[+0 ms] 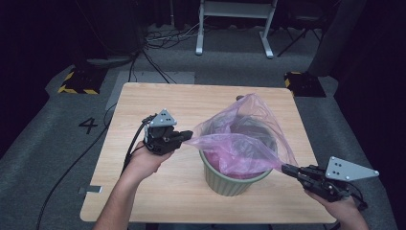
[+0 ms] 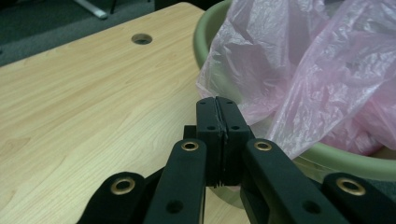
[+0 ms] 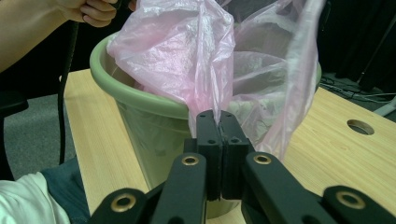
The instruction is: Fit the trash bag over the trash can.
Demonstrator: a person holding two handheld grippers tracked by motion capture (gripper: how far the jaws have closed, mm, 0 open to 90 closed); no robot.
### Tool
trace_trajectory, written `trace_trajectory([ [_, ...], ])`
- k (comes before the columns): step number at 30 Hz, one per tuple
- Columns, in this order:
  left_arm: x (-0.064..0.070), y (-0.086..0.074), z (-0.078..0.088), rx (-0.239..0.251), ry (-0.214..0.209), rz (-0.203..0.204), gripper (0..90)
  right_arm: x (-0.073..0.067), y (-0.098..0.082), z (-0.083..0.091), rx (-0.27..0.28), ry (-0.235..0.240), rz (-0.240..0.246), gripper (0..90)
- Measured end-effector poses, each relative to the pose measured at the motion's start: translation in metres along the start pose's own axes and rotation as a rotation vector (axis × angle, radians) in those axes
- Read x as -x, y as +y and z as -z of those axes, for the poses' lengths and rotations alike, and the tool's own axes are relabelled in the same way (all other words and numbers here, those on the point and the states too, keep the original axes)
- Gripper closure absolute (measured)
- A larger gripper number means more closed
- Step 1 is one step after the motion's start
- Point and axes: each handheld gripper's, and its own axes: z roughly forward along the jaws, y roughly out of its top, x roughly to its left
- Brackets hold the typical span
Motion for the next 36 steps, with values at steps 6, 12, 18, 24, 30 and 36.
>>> trace_trajectory([
  [6, 0.008, 0.001, 0.004, 0.036, -0.025, -0.03, 88.3, -0.003, -0.001, 0.001, 0.024, -0.019, -0.01, 89.3],
  [12, 0.015, 0.002, 0.003, 0.051, -0.037, -0.05, 88.5, -0.003, -0.001, 0.001, 0.042, -0.038, -0.026, 89.2],
  [18, 0.016, 0.001, 0.006, 0.061, -0.032, -0.046, 88.4, -0.003, -0.003, 0.002, 0.038, -0.035, -0.033, 88.8],
  [24, 0.022, 0.0, 0.008, 0.064, -0.04, -0.066, 88.4, -0.005, -0.001, 0.006, 0.097, -0.013, -0.085, 61.6],
  [30, 0.029, -0.002, 0.007, 0.063, -0.052, -0.078, 88.3, -0.001, 0.014, 0.021, 0.176, -0.057, -0.132, 36.2],
  [36, 0.036, -0.005, 0.007, 0.059, -0.054, -0.094, 88.3, 0.018, 0.024, 0.029, 0.167, -0.28, -0.274, 35.1],
])
